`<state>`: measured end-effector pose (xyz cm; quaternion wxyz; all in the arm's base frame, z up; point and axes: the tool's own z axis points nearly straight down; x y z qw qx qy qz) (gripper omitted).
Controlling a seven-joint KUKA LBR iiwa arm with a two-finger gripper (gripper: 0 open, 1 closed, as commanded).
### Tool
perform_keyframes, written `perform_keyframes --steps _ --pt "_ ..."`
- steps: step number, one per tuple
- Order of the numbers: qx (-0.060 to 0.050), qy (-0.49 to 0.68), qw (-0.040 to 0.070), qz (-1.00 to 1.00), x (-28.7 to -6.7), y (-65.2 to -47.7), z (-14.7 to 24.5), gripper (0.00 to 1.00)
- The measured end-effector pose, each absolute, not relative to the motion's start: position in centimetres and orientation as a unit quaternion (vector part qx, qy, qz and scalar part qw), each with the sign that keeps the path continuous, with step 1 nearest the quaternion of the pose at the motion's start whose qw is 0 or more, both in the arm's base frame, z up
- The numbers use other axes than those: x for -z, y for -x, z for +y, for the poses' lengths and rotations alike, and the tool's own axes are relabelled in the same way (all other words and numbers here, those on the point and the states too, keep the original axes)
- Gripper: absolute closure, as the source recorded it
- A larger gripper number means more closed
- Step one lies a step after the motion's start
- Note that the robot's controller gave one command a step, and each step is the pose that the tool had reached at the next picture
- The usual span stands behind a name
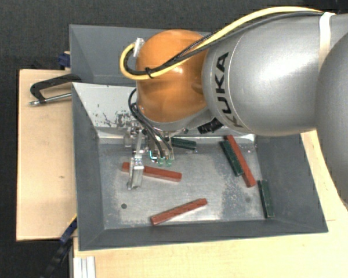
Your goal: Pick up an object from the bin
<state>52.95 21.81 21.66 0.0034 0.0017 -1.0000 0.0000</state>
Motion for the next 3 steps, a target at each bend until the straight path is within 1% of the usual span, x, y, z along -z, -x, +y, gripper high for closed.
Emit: perform_keyframes --steps 1,2,3 --pt "0.001 0.000 -0.001 -1.000 -22.1 -53.2 21.7 0.00" --pt "0.002 -0.004 -0.003 -1.000 -16.7 -54.4 17.6 0.00" --pt "-0.002 0.046 0.001 -0.999 -13.2 -52.5 16.2 0.00"
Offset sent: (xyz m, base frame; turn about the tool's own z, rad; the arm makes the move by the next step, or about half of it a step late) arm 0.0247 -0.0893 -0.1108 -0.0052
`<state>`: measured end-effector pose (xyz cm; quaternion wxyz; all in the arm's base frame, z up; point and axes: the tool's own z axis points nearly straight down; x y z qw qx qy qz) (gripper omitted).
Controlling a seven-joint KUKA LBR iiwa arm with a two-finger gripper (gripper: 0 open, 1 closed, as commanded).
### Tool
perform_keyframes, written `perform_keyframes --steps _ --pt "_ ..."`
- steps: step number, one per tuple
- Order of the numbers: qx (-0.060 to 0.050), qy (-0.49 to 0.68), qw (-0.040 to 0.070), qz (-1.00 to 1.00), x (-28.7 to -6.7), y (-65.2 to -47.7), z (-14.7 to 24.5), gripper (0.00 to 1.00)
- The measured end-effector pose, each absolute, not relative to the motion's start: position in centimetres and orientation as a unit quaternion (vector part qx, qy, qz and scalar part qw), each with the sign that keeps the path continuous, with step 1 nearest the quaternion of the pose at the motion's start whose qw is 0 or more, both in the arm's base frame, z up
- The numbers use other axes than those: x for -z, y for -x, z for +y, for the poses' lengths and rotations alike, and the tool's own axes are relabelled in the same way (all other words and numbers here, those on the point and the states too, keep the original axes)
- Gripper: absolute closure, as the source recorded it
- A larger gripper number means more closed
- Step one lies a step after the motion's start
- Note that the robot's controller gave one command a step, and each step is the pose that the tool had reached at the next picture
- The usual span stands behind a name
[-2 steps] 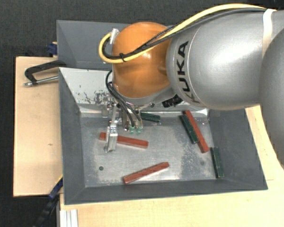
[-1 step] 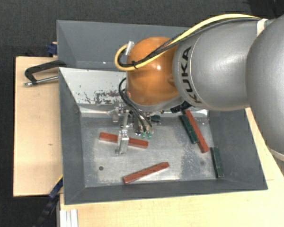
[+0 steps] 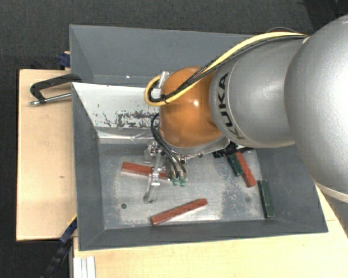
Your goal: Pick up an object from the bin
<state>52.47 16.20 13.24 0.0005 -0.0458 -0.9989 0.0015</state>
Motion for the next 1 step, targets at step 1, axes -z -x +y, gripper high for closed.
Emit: perform_keyframes --steps 1 --pt "0.002 0.028 -0.003 -1.000 -9.65 -55.82 17.12 0.00"
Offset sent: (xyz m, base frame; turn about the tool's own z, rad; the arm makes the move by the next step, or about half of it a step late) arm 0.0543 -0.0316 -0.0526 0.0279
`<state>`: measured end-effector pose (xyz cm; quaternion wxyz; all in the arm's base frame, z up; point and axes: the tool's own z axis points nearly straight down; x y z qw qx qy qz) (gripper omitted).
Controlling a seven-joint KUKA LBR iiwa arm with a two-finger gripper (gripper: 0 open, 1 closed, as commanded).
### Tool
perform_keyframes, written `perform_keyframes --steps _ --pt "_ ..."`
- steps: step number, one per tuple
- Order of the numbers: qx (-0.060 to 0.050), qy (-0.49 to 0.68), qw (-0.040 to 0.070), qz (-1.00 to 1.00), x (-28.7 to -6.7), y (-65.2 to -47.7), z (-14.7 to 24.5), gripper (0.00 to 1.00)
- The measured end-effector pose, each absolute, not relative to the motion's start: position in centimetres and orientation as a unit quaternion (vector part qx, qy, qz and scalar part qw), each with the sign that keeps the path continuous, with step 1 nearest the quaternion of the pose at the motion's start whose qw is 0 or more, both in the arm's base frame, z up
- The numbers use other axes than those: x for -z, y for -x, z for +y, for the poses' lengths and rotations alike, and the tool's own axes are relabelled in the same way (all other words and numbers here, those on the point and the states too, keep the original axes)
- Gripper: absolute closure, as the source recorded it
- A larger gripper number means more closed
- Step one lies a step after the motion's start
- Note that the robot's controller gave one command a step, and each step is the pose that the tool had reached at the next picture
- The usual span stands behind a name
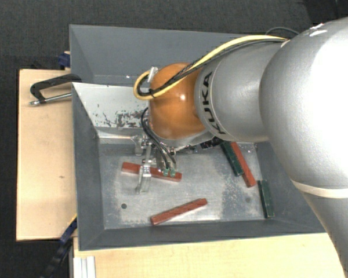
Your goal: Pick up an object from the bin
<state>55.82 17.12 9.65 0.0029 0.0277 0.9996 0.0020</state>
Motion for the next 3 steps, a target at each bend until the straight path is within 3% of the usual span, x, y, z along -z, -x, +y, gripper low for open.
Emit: perform_keyframes --steps 1,2,3 --pt "-0.001 -0.060 0.002 0.998 -8.1 -58.0 13.2 1.00" --pt "-0.001 -0.060 0.002 0.998 -8.1 -58.0 13.1 1.00" --pt "-0.001 -0.039 0.002 0.999 -23.8 -56.2 13.2 1.00"
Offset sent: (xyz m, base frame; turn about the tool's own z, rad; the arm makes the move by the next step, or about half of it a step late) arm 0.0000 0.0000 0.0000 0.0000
